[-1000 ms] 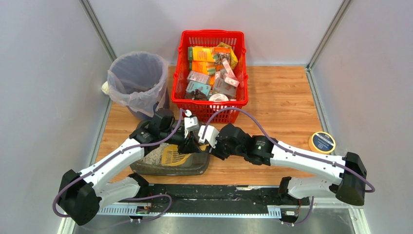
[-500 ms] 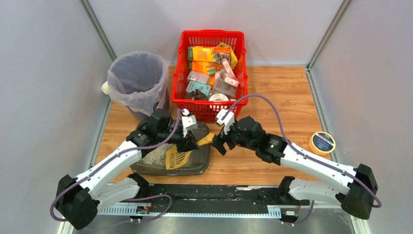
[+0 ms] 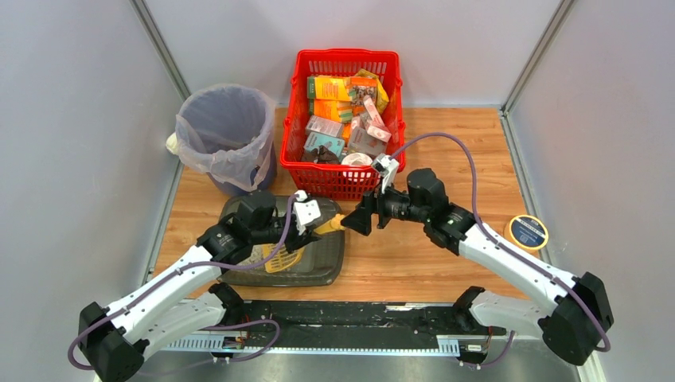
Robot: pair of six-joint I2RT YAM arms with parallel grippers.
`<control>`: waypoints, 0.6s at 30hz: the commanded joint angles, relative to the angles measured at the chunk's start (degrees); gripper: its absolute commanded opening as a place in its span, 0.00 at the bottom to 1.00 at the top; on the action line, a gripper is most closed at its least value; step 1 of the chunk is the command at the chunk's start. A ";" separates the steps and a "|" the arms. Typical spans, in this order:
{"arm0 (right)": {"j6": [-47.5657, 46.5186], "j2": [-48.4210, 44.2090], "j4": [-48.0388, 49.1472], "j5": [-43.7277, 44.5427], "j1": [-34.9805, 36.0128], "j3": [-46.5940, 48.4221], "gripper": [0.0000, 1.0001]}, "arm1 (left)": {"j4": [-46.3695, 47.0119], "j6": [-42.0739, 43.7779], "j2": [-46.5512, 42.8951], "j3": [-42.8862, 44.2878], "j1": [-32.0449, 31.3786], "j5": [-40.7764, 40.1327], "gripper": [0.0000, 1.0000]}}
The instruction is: Clean the litter box
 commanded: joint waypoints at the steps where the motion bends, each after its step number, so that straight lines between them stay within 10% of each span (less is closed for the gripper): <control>1: 8.23 4.08 4.53 -9.71 -0.23 3.21 0.79 | 1.03 3.16 -1.47 -0.03 -1.41 -4.26 0.00; 18: 12.89 10.68 13.23 -13.68 1.44 2.78 0.36 | 1.30 3.42 -3.40 -0.21 -2.99 -5.22 0.00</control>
